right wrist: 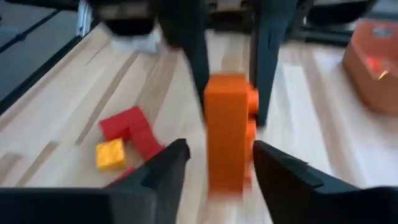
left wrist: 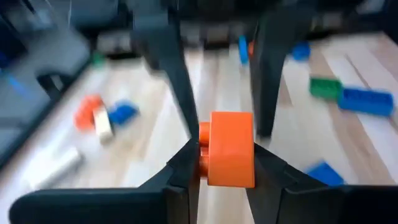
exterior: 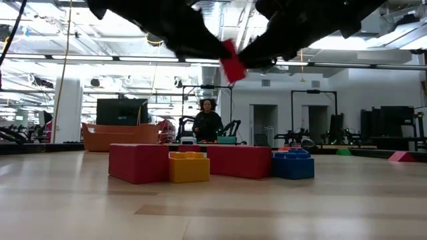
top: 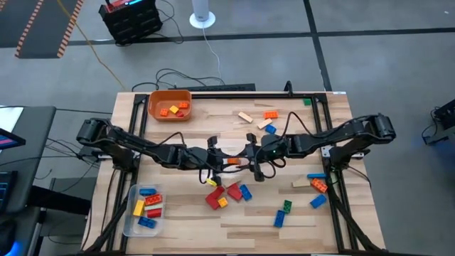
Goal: Sort blocks by size
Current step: Put the large orange game piece into the transparent bin, then put the small yellow game piece into the orange bin
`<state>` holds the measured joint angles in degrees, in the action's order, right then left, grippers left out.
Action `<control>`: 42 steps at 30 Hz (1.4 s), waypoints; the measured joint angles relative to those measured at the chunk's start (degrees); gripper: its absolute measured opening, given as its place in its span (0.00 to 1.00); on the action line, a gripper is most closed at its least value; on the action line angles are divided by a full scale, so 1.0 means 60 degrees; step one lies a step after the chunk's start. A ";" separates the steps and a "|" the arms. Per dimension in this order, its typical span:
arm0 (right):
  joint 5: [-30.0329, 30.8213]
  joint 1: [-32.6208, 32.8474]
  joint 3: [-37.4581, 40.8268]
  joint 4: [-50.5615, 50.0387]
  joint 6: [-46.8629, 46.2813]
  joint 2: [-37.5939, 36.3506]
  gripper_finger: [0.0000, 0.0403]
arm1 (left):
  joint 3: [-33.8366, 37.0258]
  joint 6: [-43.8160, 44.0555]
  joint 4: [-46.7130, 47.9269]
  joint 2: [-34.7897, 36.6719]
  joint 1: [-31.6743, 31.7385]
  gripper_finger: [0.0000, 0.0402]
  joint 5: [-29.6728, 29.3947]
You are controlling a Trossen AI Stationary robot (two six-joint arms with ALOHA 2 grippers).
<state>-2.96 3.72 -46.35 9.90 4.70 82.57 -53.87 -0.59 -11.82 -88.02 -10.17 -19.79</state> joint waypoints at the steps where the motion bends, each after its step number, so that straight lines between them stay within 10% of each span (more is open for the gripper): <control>1: -0.0022 -0.0003 -0.0003 -0.0367 -0.0092 -0.0112 0.58 | -0.0167 0.0357 0.0776 0.0194 -0.0011 0.21 0.0187; 7: 0.0080 -0.0006 -0.0006 -0.2617 -0.0706 -0.0800 0.67 | -0.2013 0.2787 0.7221 0.1141 -0.0219 0.21 0.1782; 14: 0.1556 -0.0006 -0.0006 -0.4470 -0.1107 -0.1348 0.67 | -0.2841 0.7761 1.2708 0.1385 -0.1552 0.24 0.6066; 27: 0.2354 0.0500 -0.0006 -0.6209 -0.2034 -0.2236 0.67 | -0.1498 1.3087 1.3078 0.1380 -0.4938 0.32 0.6558; 37: 0.3013 0.3114 -0.0003 -0.4782 -0.2133 -0.0378 0.67 | -0.1366 1.3017 1.2946 0.1375 -0.4613 0.53 0.7778; 42: 0.3024 0.3702 -0.0306 -0.3603 -0.1981 0.0412 0.67 | -0.1748 1.1958 1.2140 0.1376 -0.3695 0.52 0.6669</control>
<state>15.18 25.93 -48.19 -11.72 -7.18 85.04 -64.36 71.16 61.02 -79.77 -32.34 20.23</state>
